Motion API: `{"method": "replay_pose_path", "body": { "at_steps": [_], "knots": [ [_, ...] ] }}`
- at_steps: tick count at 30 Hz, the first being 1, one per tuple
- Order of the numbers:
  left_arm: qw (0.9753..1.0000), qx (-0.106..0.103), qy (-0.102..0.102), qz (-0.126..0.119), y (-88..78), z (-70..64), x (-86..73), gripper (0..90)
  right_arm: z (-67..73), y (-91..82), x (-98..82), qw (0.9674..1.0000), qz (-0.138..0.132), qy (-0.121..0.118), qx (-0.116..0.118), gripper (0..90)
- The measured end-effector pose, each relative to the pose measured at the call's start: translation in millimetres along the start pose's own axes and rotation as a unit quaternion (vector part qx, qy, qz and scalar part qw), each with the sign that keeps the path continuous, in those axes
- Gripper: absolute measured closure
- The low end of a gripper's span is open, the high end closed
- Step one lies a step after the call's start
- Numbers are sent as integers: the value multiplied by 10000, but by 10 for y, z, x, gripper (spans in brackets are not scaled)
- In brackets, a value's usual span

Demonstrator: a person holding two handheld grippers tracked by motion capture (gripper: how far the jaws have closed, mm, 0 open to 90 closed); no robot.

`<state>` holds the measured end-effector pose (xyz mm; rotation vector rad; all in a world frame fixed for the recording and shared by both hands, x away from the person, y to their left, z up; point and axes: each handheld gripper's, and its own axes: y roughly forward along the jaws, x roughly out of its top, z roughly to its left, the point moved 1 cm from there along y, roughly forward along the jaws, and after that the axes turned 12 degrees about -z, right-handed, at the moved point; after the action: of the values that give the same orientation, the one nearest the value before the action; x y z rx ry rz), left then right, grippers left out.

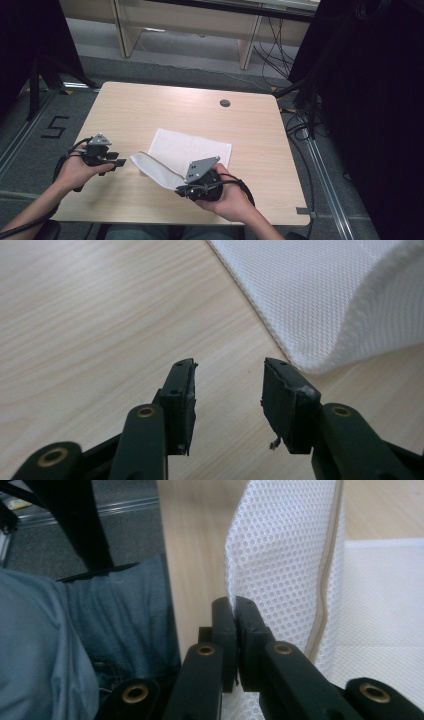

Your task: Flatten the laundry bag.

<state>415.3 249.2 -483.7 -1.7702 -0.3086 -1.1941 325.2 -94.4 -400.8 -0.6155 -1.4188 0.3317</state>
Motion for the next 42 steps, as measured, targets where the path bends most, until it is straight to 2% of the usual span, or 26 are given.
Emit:
{"method": "replay_pose_path", "body": {
  "at_steps": [1, 3, 4, 6, 8, 9, 11, 16, 17, 18, 21, 22, 23, 24, 25, 26, 28, 32, 34, 36, 42],
  "knots": [
    [9999, 38, 96, -24, -18, 19, 14, 557, 15, 11, -7, 10000, 10, 5, 12, 893],
    [9999, 59, 153, -34, -35, 42, 27, 557, 29, 18, -12, 10000, 31, 8, 38, 893],
    [9998, 100, 96, -126, -40, 46, 36, 555, 76, 48, -33, 9999, 66, 0, 144, 893],
    [9997, 138, 57, -208, -44, 49, 43, 555, 100, 55, -43, 9998, 102, 69, 166, 893],
    [9993, 166, 24, -334, -51, 50, 54, 555, 129, 94, -67, 9994, 138, -46, 327, 893],
    [9992, 174, -15, -353, -58, 45, 62, 555, 164, 113, -86, 9991, 200, 35, 381, 893],
    [9991, 167, 0, -401, -62, 41, 71, 555, 183, 158, -120, 9981, 320, -102, 509, 894],
    [9980, 164, -61, -614, -41, -3, 78, 555, 214, 233, -169, 9970, 396, -2, 665, 894],
    [9981, 133, -27, -599, -39, -6, 80, 555, 208, 240, -182, 9969, 495, -30, 609, 893],
    [9985, 105, -26, -542, -35, -17, 84, 555, 198, 262, -193, 9967, 476, -57, 651, 893],
    [9979, 88, -26, -634, -4, -67, 82, 552, 186, 305, -228, 9961, 552, 38, 680, 893],
    [9981, 55, -5, -618, 3, -87, 84, 551, 167, 316, -242, 9963, 596, -22, 622, 893],
    [9980, 38, -18, -624, 9, -104, 84, 550, 167, 331, -253, 9962, 591, 68, 644, 893],
    [9982, -17, 57, -592, 12, -114, 90, 549, 150, 333, -264, 9964, 640, 7, 554, 893],
    [9981, -34, 59, -616, 22, -132, 91, 548, 139, 338, -276, 9962, 669, 29, 563, 892],
    [9981, -57, 111, -600, 27, -144, 95, 547, 144, 343, -286, 9959, 688, 148, 570, 892],
    [9982, -77, 127, -586, 41, -184, 96, 544, 107, 354, -310, 9961, 694, 72, 541, 892],
    [9981, -157, 262, -542, 73, -247, 92, 536, 71, 367, -354, 9960, 709, 198, 504, 891],
    [9981, -217, 232, -535, 93, -280, 95, 531, 49, 372, -374, 9959, 713, 288, 470, 890],
    [9978, -249, 331, -515, 102, -297, 102, 527, 9, 369, -394, 9962, 728, 292, 368, 889],
    [9975, -332, 360, -510, 132, -346, 94, 514, -39, 364, -419, 9966, 707, 373, 179, 888]
  ]
}}
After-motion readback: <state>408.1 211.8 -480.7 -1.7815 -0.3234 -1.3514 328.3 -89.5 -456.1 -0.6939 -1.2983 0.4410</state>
